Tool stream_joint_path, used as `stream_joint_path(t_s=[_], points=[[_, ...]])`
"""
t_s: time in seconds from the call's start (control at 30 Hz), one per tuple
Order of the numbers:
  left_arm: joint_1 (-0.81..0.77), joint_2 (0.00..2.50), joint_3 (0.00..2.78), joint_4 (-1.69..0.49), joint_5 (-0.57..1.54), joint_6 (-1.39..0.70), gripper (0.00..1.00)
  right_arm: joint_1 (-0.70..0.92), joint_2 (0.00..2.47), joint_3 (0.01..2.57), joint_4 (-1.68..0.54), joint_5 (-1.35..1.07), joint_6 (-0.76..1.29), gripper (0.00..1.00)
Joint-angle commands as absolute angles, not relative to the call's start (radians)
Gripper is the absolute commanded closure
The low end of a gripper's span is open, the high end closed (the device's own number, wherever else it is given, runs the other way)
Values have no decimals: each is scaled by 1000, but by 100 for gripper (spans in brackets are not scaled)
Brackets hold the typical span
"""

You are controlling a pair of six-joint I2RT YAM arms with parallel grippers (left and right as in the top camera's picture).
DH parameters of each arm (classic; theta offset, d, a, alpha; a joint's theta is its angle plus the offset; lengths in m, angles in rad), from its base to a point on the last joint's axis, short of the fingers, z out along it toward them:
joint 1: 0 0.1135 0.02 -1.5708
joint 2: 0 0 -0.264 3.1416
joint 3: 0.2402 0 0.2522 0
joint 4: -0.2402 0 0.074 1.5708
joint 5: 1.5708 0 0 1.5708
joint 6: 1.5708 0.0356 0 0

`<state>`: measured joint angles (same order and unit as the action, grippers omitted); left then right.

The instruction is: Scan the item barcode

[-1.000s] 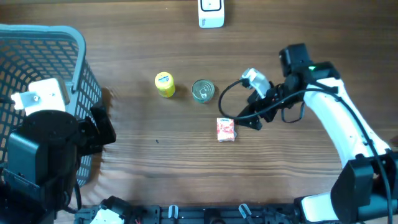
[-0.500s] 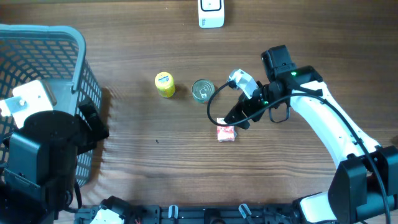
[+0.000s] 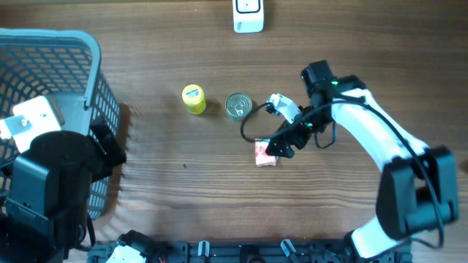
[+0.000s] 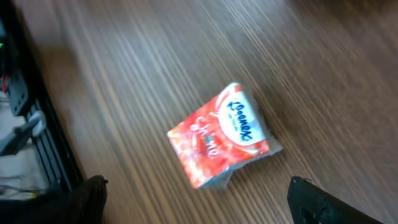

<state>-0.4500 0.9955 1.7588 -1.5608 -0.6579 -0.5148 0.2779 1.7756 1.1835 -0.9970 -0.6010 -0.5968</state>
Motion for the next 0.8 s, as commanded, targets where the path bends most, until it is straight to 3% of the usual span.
stream_joint_path(t_s=[0.0,0.07,0.3,0.53,0.6,0.77], points=[[-453,995,1758,-1584,-675,-545,0,279,1879,1166,-1010,-606,-513,8],[-453,995,1758,-1592,-675,-559,0,279,1918,1166,-1007,-606,-464,13],[-453,995,1758,-1591,-675,-559,0,285,1966,1166,-953,-606,-19,13],[-453,995,1758,-1591,-675,-559,0,360,1966,1166,-896,-606,318,7],[-453,995,1758,-1591,-675,-559,0,389,1967,1164,-853,-604,406,0],[-453,995,1758,-1590,-675,-559,0,515,1967,1164,-815,-407,502,3]])
